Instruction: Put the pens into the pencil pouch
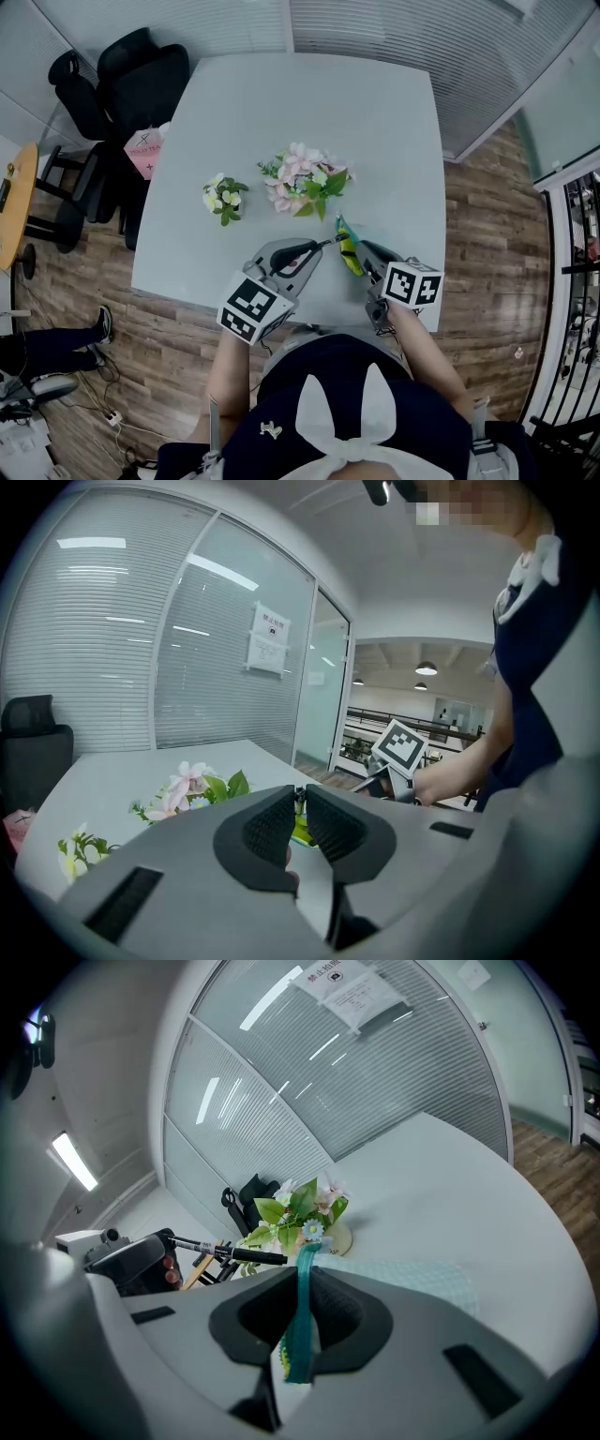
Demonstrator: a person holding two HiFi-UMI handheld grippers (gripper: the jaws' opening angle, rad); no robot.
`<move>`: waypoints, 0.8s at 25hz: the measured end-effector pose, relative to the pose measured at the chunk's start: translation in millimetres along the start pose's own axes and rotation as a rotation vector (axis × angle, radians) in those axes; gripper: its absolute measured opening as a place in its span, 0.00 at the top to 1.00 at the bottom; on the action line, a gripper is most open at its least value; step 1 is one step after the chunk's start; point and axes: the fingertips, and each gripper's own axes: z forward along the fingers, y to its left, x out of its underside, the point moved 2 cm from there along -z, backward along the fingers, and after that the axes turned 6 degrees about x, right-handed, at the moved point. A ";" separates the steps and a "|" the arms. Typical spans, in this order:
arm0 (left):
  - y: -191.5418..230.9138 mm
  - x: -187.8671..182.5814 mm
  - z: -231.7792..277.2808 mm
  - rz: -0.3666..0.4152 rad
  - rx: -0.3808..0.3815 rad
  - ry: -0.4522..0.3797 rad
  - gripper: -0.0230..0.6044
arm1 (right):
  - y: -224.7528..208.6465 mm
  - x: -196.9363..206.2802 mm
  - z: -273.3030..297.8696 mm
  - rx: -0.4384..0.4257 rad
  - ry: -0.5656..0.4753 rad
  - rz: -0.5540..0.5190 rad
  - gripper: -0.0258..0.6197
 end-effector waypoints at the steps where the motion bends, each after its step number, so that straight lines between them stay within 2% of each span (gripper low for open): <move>1: -0.4 0.2 0.7 -0.001 0.003 0.001 0.88 | -0.1 -0.1 0.1 -0.001 0.000 0.001 0.89; 20: -4.6 26.8 27.3 -0.047 0.049 0.062 0.88 | -1.5 0.1 1.2 -0.007 0.004 0.001 0.89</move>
